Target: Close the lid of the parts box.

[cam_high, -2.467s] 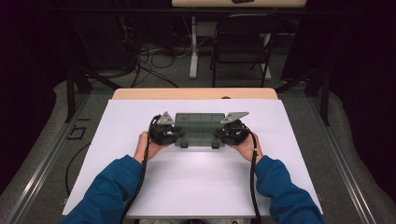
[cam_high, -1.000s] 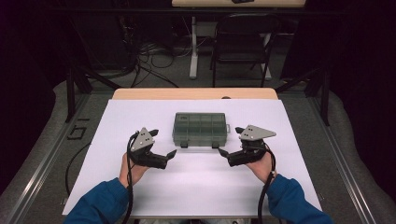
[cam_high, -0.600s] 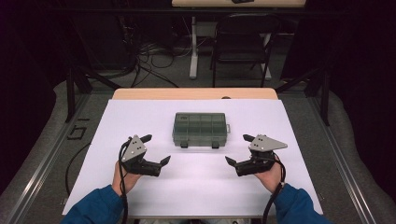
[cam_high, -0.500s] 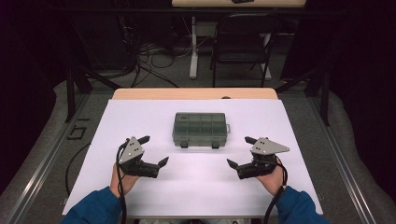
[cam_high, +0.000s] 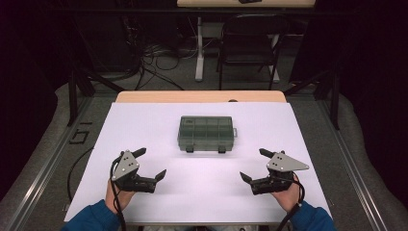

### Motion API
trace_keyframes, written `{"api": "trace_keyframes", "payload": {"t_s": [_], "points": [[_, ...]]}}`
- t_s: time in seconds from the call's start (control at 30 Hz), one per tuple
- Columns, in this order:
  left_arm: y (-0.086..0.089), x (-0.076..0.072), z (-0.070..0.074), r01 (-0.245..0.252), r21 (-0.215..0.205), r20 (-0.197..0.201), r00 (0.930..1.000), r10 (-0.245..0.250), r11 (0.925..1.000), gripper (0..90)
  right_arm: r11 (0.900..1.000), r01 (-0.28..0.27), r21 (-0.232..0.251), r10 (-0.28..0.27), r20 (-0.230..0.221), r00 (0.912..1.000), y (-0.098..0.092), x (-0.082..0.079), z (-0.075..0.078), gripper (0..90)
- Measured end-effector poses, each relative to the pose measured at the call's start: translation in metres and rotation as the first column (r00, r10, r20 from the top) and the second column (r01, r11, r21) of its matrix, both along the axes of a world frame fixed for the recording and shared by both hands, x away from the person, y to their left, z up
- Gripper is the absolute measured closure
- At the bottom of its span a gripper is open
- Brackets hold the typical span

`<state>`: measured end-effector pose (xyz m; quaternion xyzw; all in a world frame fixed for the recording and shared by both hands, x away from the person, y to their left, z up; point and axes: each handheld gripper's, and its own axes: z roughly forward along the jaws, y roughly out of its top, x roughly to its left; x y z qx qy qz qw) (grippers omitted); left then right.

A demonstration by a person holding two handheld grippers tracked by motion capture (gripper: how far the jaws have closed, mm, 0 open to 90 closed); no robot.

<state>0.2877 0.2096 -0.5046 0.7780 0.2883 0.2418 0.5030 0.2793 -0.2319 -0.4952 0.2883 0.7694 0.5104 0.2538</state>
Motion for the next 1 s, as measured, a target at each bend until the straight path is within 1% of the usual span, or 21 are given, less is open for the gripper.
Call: {"api": "trace_keyframes", "payload": {"t_s": [0.1,0.13,0.23,0.3,0.33,0.4,0.5,0.53,0.57,0.6,0.67,0.73,0.77,0.83,0.87,0.9,1.0], "points": [[0.004,-0.005,0.000,-0.009,-0.009,-0.008,0.9999,0.009,0.9999,0.0,1.000,0.010,0.008,-0.010,0.004,0.9999,-0.003,-0.006,0.000,0.0],[0.006,-0.006,-0.001,-0.014,-0.011,-0.006,0.9999,0.014,0.9998,0.0,1.000,0.015,0.012,-0.015,0.004,0.9999,-0.004,-0.008,-0.001,0.0],[0.009,-0.012,-0.002,-0.032,-0.013,0.000,0.9995,0.032,0.9994,0.0,1.000,0.026,0.004,-0.026,0.007,0.9996,-0.007,-0.014,-0.002,0.0],[0.010,-0.016,-0.003,-0.042,-0.009,0.013,0.9990,0.042,0.9991,0.0,0.999,0.033,0.016,-0.033,0.007,0.9994,-0.010,-0.019,-0.002,0.0],[0.010,-0.018,-0.003,-0.039,-0.001,0.010,0.9992,0.039,0.9992,0.0,0.999,0.035,0.018,-0.035,0.007,0.9994,-0.011,-0.022,-0.002,0.0],[0.011,-0.021,-0.005,-0.042,-0.003,0.006,0.9991,0.042,0.9991,0.0,0.998,0.049,0.028,-0.049,0.015,0.9987,-0.015,-0.027,-0.002,0.0],[0.012,-0.026,-0.006,-0.044,0.001,-0.004,0.9990,0.044,0.9990,0.0,0.997,0.068,0.022,-0.069,0.016,0.9975,-0.021,-0.035,-0.001,0.0],[0.013,-0.028,-0.006,-0.052,0.000,-0.003,0.9987,0.052,0.9987,0.0,0.997,0.075,0.034,-0.075,0.015,0.9971,-0.022,-0.037,-0.001,0.0],[0.014,-0.030,-0.006,-0.055,0.001,-0.006,0.9985,0.055,0.9985,0.0,0.996,0.075,0.042,-0.076,0.018,0.9970,-0.022,-0.038,-0.001,0.0],[0.014,-0.032,-0.007,-0.060,-0.002,-0.005,0.9982,0.060,0.9982,0.0,0.996,0.082,0.030,-0.083,0.017,0.9964,-0.023,-0.039,-0.001,0.0],[0.015,-0.036,-0.007,-0.067,0.007,-0.006,0.9977,0.067,0.9977,0.0,0.996,0.086,0.031,-0.087,0.018,0.9961,-0.024,-0.041,0.000,0.0],[0.016,-0.037,-0.007,-0.072,0.004,0.001,0.9974,0.072,0.9974,0.0,0.996,0.088,0.031,-0.089,0.012,0.9960,-0.023,-0.041,-0.001,0.0],[0.017,-0.038,-0.007,-0.071,0.004,-0.007,0.9974,0.071,0.9974,0.0,0.995,0.089,0.033,-0.090,0.014,0.9959,-0.023,-0.041,-0.001,0.0],[0.017,-0.039,-0.008,-0.069,0.009,-0.010,0.9975,0.069,0.9975,0.0,0.995,0.087,0.042,-0.088,0.013,0.9960,-0.023,-0.041,-0.002,0.0],[0.017,-0.039,-0.009,-0.070,0.005,-0.014,0.9974,0.071,0.9975,0.0,0.995,0.090,0.034,-0.090,0.010,0.9959,-0.023,-0.042,-0.001,0.0],[0.017,-0.039,-0.009,-0.067,0.010,-0.017,0.9976,0.067,0.9977,0.0,0.995,0.090,0.036,-0.090,0.012,0.9959,-0.023,-0.042,-0.001,0.0],[0.017,-0.039,-0.009,-0.067,0.011,-0.015,0.9976,0.067,0.9977,0.0,0.996,0.084,0.035,-0.085,0.014,0.9963,-0.022,-0.042,-0.002,0.0]]}}
